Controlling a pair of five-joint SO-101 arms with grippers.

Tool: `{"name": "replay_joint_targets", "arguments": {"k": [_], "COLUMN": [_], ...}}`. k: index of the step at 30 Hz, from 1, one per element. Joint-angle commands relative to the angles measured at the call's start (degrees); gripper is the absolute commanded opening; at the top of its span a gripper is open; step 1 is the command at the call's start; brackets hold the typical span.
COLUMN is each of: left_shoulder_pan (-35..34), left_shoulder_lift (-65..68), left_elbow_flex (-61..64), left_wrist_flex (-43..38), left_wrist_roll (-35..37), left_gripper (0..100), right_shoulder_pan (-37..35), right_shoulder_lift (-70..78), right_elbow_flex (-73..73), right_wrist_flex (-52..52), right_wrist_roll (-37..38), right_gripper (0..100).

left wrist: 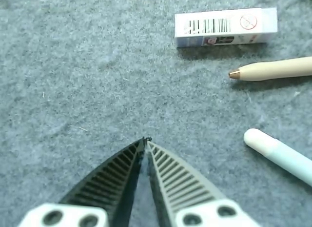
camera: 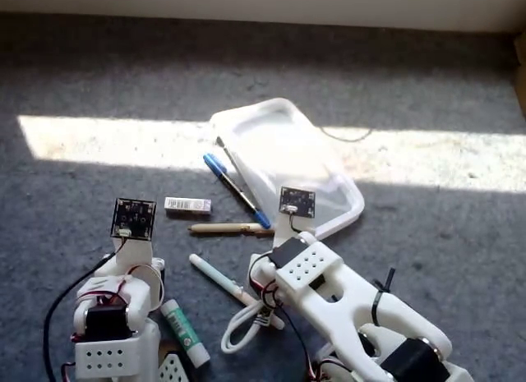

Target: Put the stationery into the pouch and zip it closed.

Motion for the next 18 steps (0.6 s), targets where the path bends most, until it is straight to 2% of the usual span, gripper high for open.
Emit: {"name": "replay_joint_targets", "arguments": {"k": [1, 18], "left_shoulder_pan": [-0.57, -0.57], "left_shoulder_lift": [-0.57, -0.57], "left_elbow_flex": [0.66, 0.66], "left_wrist_flex": [-0.7, -0.7], "left_wrist_roll": [0.0, 0.0], "left_gripper": [1, 1], "right_shoulder_pan": [1.36, 1.36], "right_shoulder_lift": [-1.01, -4.79], "right_elbow_flex": [-1.01, -1.1], "right_wrist_flex": [-0.57, -0.84], "right_wrist_roll": [-0.44, 2.02], "right_gripper": [19.9, 19.9]}}
